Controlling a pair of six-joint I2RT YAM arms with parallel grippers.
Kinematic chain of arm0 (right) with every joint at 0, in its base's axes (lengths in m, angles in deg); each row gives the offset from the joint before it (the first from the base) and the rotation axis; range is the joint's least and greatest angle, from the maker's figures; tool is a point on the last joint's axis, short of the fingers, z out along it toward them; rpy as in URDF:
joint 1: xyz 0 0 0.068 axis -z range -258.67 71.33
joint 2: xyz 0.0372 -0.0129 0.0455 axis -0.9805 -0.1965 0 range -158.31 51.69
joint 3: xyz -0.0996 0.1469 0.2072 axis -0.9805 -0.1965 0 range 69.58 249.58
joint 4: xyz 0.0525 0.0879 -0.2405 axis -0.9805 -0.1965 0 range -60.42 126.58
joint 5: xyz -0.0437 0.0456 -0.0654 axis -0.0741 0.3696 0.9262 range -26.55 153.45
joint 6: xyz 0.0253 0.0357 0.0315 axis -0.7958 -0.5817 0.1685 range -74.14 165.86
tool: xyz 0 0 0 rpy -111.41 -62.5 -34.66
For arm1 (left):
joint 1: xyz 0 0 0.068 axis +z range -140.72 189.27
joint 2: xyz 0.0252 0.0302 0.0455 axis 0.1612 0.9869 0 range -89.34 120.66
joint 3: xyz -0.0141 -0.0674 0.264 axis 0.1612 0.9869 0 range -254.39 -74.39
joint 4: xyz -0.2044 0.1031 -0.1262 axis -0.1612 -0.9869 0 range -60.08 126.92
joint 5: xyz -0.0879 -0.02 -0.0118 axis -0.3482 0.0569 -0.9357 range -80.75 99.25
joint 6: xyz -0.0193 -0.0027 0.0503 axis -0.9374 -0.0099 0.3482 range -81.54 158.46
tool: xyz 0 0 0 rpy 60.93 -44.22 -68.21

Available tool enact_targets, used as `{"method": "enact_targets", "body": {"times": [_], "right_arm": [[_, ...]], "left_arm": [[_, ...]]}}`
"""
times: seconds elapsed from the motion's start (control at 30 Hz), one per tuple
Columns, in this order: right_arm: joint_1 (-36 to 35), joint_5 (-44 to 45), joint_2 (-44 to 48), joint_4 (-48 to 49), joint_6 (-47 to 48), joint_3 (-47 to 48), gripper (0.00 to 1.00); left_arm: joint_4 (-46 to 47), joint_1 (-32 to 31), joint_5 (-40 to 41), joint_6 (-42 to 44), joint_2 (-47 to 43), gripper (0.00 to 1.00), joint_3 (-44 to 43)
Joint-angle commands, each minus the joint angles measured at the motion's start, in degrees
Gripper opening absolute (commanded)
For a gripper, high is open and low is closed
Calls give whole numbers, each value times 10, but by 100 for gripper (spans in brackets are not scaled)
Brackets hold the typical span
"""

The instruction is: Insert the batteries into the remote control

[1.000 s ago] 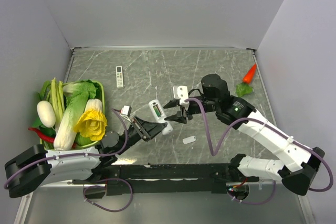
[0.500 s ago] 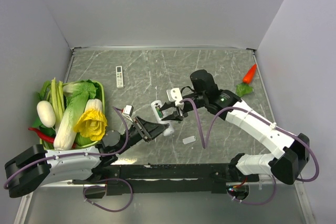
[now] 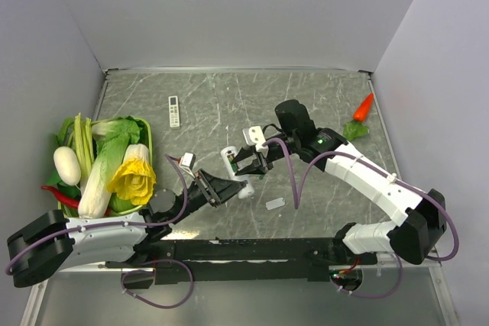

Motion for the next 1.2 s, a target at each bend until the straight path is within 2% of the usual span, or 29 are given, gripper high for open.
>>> {"method": "enact_targets", "body": {"times": [0.0,0.53,0.73,0.87,1.17], "right_arm": [[3,-27,-6,14,12,18,44],[7,-15,-45,25,12,-5,38],[11,-21,-61,62,-8,-23,35],[11,-27,-64,99,-31,-41,29],[16,-21,-75,173,-53,-89,29]], "left_arm": [[36,-2,-13,3,2,2,-28],[51,-2,-25,15,1,2,-34],[92,-3,-37,29,1,2,-31],[125,-2,-55,42,9,2,-35],[219,-2,-84,55,20,2,-31]]}}
